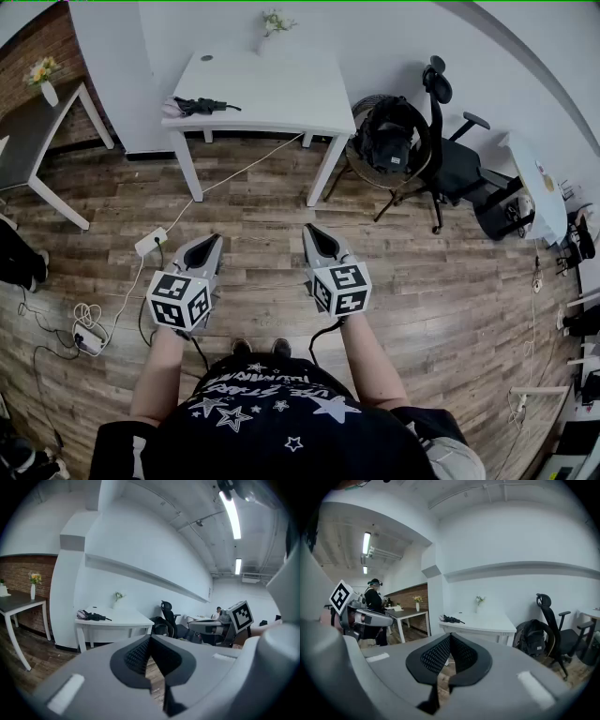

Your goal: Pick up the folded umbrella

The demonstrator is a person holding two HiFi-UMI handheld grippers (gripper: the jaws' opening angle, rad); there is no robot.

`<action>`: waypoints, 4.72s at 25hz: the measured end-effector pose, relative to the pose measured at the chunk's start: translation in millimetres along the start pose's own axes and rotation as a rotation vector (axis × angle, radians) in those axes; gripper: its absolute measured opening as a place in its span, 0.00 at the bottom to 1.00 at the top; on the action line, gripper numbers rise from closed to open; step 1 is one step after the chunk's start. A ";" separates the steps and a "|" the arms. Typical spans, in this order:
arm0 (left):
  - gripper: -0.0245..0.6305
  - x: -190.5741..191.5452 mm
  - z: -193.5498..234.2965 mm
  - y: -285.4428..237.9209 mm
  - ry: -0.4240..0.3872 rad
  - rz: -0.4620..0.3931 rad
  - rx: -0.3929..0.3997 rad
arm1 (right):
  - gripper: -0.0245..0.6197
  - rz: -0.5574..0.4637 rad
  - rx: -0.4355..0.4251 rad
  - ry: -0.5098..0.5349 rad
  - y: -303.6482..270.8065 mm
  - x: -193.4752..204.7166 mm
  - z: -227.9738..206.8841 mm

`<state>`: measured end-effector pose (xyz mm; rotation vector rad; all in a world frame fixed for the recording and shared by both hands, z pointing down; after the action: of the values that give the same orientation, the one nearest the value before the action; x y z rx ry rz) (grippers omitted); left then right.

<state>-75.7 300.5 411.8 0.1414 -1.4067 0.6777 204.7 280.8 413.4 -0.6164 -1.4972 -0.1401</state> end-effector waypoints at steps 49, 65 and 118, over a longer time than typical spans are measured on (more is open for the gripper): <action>0.04 -46.2 111.4 -166.1 0.054 0.047 -0.092 | 0.06 -0.034 -0.017 -0.154 -199.0 -27.4 -122.8; 0.04 -98.8 118.7 -286.1 0.031 0.020 -0.134 | 0.06 -0.044 -0.101 -0.158 -282.3 -54.5 -221.7; 0.04 -99.3 425.4 -325.0 0.293 0.074 -0.487 | 0.33 0.342 -0.606 0.216 -683.1 -127.8 -62.9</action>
<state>-275.2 -199.1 495.8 -0.3810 -1.2572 0.3802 -62.5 -358.4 495.9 -1.2906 -1.1119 -0.3894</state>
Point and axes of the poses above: the fingertips, and each gripper's own axes: y backward along the fingers, z to its left, x out of its underside, the point moved 10 cm from there along y, backward along the fingers, and after that the axes turned 1 degree about z, right-handed, at the moved point
